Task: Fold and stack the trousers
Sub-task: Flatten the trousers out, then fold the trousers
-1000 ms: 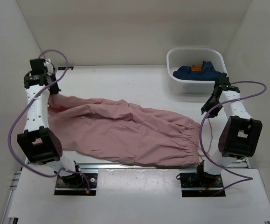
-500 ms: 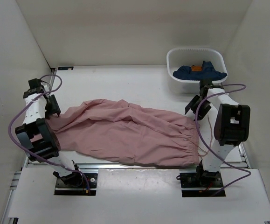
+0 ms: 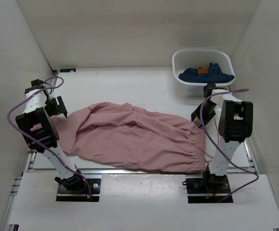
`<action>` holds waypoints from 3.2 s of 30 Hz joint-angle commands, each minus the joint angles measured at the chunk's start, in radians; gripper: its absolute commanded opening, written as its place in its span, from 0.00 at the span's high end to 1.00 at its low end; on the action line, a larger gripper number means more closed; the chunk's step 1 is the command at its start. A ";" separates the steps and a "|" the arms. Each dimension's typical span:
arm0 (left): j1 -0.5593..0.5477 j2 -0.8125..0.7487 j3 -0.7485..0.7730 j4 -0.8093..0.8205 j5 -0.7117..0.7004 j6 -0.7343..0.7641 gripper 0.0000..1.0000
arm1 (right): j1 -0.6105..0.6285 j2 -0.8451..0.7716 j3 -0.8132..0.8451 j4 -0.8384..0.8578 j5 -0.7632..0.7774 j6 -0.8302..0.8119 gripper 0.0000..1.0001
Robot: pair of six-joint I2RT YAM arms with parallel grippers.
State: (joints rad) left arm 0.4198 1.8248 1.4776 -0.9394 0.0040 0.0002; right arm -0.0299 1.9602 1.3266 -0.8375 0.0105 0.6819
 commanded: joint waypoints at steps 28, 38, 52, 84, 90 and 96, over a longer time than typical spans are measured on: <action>-0.131 -0.381 -0.551 0.095 -0.185 0.000 0.10 | 0.010 -0.089 -0.029 -0.058 0.085 -0.136 0.26; -0.285 -0.340 -0.619 0.229 -0.358 0.000 0.23 | 0.010 -0.070 0.020 -0.127 0.138 -0.136 0.26; -0.179 -0.390 -0.575 0.142 -0.378 0.000 0.86 | 0.010 -0.007 0.040 -0.117 0.105 -0.127 0.95; -0.148 -0.302 -0.028 0.076 -0.489 0.000 0.86 | -0.082 -0.160 -0.150 0.012 -0.004 0.291 0.09; -0.139 -0.280 0.044 0.111 -0.489 0.000 0.86 | -0.082 0.023 0.002 -0.054 0.075 0.242 0.83; -0.121 -0.226 0.219 0.186 -0.489 0.000 0.86 | -0.104 -0.070 0.114 -0.124 0.256 0.125 1.00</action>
State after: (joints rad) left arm 0.2863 1.5951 1.5845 -0.8341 -0.4583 0.0010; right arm -0.1184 1.9553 1.3682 -0.9657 0.0929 0.8715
